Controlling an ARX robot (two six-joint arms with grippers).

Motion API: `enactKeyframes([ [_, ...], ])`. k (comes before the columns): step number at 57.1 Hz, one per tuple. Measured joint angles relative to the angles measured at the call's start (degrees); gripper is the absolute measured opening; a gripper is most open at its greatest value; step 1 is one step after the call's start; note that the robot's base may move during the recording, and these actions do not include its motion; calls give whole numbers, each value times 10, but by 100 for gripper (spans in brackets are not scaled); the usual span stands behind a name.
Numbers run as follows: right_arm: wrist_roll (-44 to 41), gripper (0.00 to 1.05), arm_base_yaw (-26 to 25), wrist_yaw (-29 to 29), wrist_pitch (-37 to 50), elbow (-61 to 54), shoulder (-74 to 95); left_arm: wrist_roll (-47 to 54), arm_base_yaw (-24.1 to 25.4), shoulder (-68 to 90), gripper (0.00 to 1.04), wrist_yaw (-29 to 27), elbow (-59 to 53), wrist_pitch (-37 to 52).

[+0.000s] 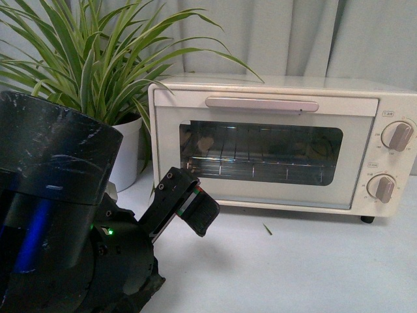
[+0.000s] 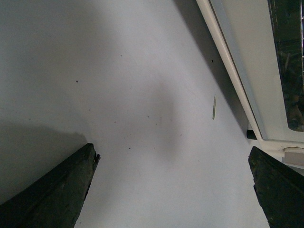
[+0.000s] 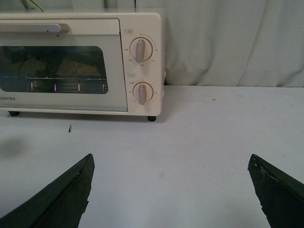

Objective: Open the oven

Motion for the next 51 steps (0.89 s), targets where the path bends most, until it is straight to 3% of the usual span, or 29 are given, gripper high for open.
enactKeyframes([
  [9,0,95,0,0,0,0,0,-2,-4,10,98,-7,11,-1],
  [14,61,95,-10,-95,-28,19,52,-4,-4,11,98,-10,12,-1],
  [32,71,95,127,28,168,146,372,-8,-5,11,98,-12,12,0],
  [51,73,95,210,147,179,399,673,-8,-4,11,98,-9,12,-1],
])
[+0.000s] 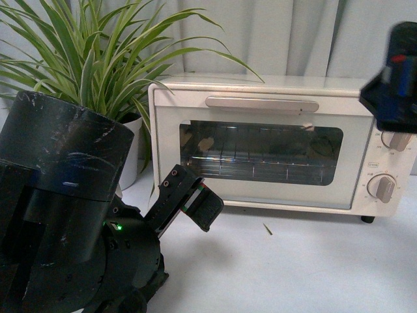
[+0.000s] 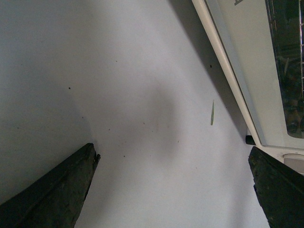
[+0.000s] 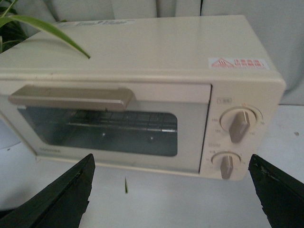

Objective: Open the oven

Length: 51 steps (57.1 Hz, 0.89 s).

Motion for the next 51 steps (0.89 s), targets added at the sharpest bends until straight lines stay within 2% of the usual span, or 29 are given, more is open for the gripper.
enactKeyframes([
  [10,54,95,6,23,-77,136,120,0,0,0,98,0,0,0],
  [20,79,95,4,36,-109,195,166,-2,0,0,98,2,0,1],
  [51,108,95,6,59,-138,244,220,-4,1,-1,98,6,-4,6],
])
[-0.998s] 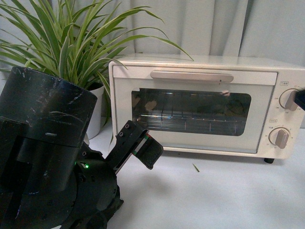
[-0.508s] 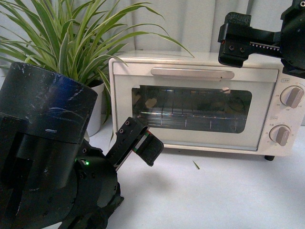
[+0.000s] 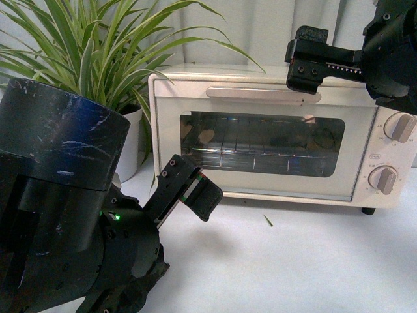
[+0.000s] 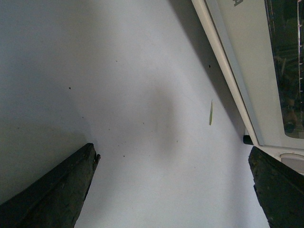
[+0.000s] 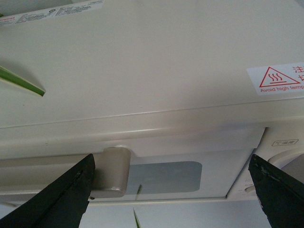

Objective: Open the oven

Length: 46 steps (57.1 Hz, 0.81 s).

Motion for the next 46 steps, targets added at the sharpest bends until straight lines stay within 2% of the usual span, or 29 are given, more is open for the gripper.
enactKeyframes([
  [14,-3,95,1,-32,-52,12,2,0,0,-1,98,1,0,0],
  [23,-41,95,8,-60,-67,0,-12,0,1,-1,98,0,0,-1],
  [33,-48,95,17,-110,-26,-83,-65,0,3,-2,98,1,-2,-3],
  [46,-9,95,9,-168,25,-186,-131,0,5,-5,98,2,-2,-5],
])
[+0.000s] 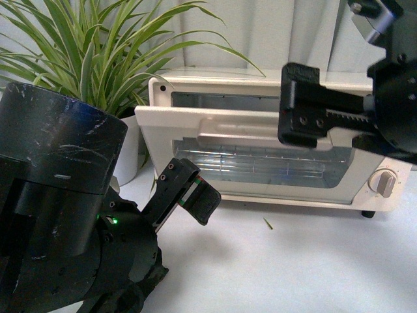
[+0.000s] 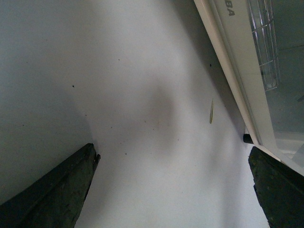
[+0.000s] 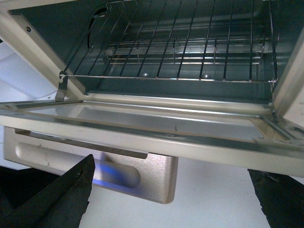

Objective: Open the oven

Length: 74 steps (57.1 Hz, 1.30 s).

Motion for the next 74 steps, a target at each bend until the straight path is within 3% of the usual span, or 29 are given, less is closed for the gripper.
enactKeyframes([
  [6,38,95,-8,-24,3,-38,-57,0,1,-1,98,0,-1,-2],
  [26,77,95,-57,-17,17,-147,-204,54,1,-21,98,-30,-10,-40],
  [38,77,95,-75,-27,28,-182,-214,173,-18,-26,98,-117,-11,-71],
  [47,68,95,-69,-40,34,-195,-210,317,-34,-17,98,-189,-21,-68],
  [58,53,95,-59,-41,36,-204,-199,445,-42,-6,98,-231,-31,-59],
  [74,35,95,-55,-41,36,-213,-188,555,-49,-8,98,-251,-38,-54],
])
